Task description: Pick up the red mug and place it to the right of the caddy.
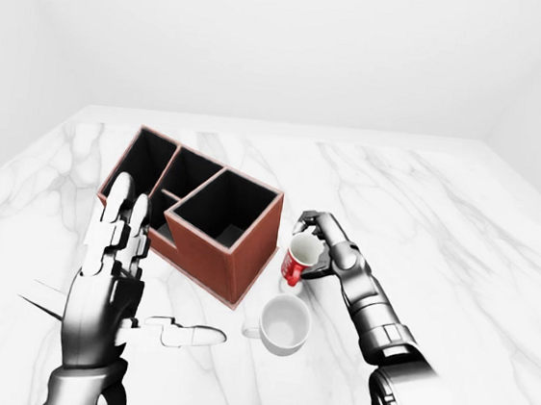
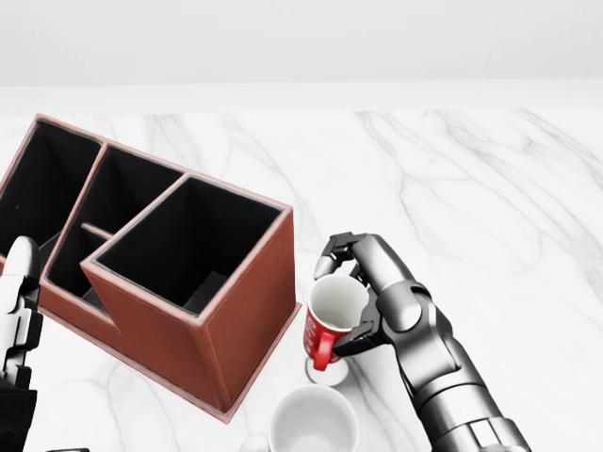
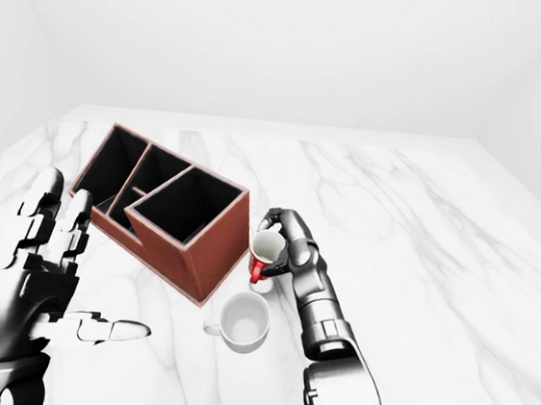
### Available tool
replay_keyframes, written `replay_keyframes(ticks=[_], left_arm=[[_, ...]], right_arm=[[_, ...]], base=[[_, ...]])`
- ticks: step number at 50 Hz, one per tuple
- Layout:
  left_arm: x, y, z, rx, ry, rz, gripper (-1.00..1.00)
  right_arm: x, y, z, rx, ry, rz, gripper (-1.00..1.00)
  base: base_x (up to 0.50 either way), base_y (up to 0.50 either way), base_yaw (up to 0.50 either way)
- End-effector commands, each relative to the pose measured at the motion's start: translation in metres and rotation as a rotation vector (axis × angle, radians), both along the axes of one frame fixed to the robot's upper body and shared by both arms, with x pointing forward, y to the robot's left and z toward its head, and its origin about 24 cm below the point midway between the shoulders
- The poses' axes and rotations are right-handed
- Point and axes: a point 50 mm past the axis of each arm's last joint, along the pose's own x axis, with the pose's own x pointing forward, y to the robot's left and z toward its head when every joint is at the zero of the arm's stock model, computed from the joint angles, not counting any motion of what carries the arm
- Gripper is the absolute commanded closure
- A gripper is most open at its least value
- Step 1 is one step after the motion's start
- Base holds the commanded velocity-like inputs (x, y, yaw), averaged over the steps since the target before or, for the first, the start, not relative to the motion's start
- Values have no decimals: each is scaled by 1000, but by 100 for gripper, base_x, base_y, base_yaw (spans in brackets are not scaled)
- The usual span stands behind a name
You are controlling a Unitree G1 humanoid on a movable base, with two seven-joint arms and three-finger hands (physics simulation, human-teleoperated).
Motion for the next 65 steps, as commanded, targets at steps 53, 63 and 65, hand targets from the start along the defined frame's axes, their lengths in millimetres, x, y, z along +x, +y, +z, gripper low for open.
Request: replay_keyframes(ticks=[53,63,65], left_arm=[[-1,1,1,0,-3,-1,-100],[0,0,1,0,-4,-2,-100],[0,0,1,0,-3,-3,-100]], right_arm=[[7,-5,-5,6,24,-91,-100],[10,-8,11,15,-29,-61,-100],[12,-5,27,30,-88,-21,-100]], base=[[0,0,0],[0,0,0],[0,0,0]])
